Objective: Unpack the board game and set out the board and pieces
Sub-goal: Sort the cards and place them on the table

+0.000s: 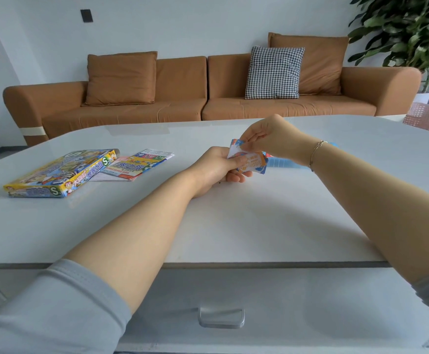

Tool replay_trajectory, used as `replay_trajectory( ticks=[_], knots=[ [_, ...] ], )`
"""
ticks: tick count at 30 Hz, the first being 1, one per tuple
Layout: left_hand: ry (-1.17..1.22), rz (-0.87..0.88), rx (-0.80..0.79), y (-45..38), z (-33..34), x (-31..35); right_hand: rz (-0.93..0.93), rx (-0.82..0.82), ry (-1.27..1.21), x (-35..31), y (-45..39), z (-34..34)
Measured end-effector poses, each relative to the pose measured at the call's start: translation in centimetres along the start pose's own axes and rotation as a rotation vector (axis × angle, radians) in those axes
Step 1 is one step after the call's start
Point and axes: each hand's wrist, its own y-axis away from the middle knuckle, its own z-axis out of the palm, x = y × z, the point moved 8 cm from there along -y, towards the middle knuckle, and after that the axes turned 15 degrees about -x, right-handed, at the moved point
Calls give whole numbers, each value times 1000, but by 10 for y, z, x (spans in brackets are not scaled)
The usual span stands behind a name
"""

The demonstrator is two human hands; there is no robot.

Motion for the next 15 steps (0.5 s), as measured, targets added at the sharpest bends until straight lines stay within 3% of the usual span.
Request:
replay_trajectory(
  ticks=[6,15],
  knots=[
    [-4,-5,-8,1,1,1,-21,85,155,-10,-3,-2],
    [-2,3,-6,1,0,1,-8,68,63,-6,-2,1]
  ],
)
